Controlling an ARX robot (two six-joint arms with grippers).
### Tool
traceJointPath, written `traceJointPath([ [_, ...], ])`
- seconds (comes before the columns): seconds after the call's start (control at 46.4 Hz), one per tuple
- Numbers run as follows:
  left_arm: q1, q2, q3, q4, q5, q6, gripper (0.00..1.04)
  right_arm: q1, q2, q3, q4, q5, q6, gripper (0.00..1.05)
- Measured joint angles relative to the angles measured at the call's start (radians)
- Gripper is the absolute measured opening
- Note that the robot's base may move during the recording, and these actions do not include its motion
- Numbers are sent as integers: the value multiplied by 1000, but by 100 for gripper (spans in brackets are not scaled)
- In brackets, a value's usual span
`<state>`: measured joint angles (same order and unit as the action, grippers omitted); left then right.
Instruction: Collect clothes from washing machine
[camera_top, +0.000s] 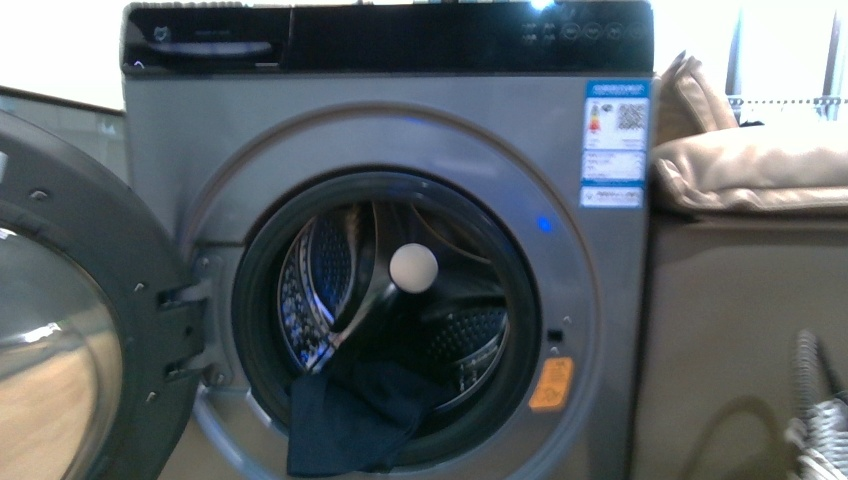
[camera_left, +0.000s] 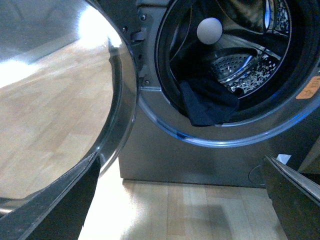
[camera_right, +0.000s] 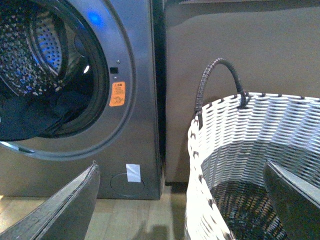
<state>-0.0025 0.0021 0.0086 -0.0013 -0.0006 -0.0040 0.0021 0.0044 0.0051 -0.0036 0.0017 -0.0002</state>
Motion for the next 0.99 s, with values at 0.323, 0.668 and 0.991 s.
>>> traceJointPath([
  [0.323, 0, 0, 0, 0, -3, 0, 98, 0, 0, 0, 0, -3, 0, 97],
  [0.668, 0, 0, 0, 0, 0, 0, 98, 0, 0, 0, 0, 0, 0, 97],
  [0.991, 77, 325, 108, 296, 220, -105, 98, 0, 0, 0, 0, 0, 0, 97],
])
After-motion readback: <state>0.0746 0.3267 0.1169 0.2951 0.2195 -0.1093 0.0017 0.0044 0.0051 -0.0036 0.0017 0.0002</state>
